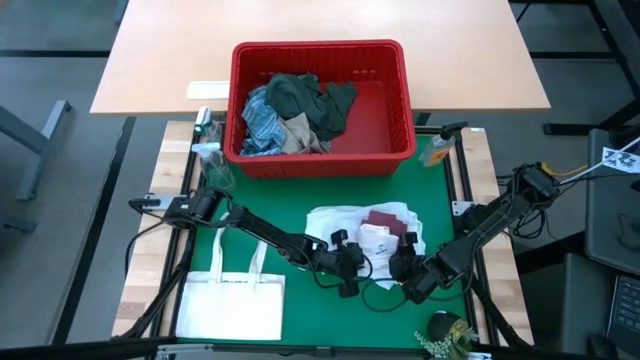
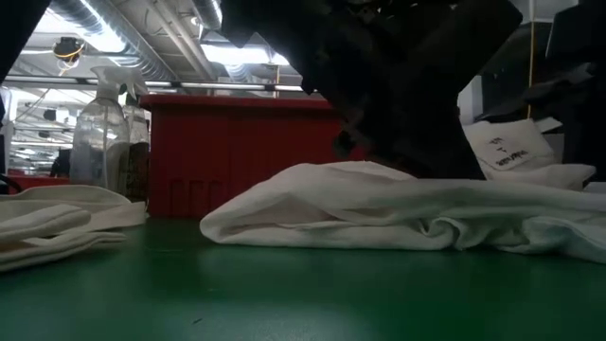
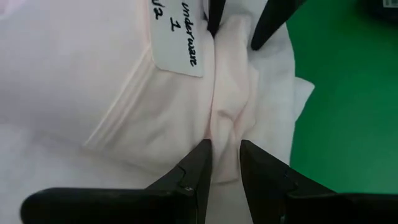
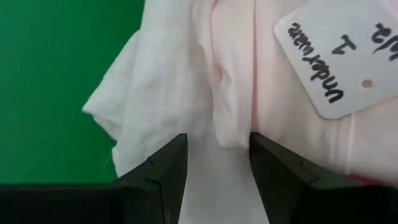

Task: Fold Laundry from Bin
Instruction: Fold the white underwear

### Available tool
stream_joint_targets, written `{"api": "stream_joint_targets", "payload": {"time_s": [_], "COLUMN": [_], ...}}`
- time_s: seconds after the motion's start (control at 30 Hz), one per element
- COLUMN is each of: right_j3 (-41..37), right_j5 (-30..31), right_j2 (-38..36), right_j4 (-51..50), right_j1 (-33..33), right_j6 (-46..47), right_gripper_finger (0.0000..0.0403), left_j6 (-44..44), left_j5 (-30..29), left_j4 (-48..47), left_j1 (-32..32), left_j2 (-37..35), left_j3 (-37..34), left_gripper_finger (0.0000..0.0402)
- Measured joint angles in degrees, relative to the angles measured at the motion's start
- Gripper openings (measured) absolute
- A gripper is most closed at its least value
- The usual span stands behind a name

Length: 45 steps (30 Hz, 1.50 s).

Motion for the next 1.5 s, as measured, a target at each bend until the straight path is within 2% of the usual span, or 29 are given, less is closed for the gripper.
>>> {"api": "stream_joint_targets", "payload": {"time_s": [0.27, 0.47, 0.6, 0.7, 0.87, 0.93, 1.27, 1.5], "right_j3": [5.6, 11.3, 14.3, 15.1, 14.5, 13.6, 5.2, 3.4], "right_j5": [-2.6, -4.0, -1.7, 3.1, 15.1, 18.2, 15.6, 15.2], "right_j2": [-0.3, -0.4, -0.4, -0.4, -0.4, -0.4, -0.4, -0.4], "right_j4": [-7.9, -16.2, -21.0, -22.0, -22.2, -21.2, -13.4, -11.3], "right_j1": [0.0, 0.1, 0.0, 0.0, -0.4, -0.6, -5.5, -6.9], "right_j6": [-0.2, -0.4, -1.5, -3.9, -4.8, -4.7, -4.5, -4.5], "right_gripper_finger": [0.0170, 0.0170, 0.0170, 0.0170, 0.0170, 0.0170, 0.0170, 0.0170], "left_j6": [-1.0, -1.9, -1.9, -1.9, -1.9, -1.9, -2.4, -2.4], "left_j5": [4.9, 5.6, 3.6, 1.0, -0.4, -0.4, -1.6, -1.9], "left_j4": [-0.3, -0.2, -0.1, 0.3, 0.2, 0.2, -0.4, -2.2], "left_j1": [0.0, -0.3, 0.0, 0.5, 2.7, 3.8, 7.0, 7.5], "left_j2": [-1.5, -4.9, -6.6, -6.7, -6.7, -6.7, -5.3, -3.5], "left_j3": [0.0, 0.0, 0.0, 0.0, 0.0, 0.0, 0.0, 0.0], "left_gripper_finger": [0.0080, 0.0080, 0.0080, 0.0080, 0.0080, 0.0080, 0.0080, 0.0080]}}
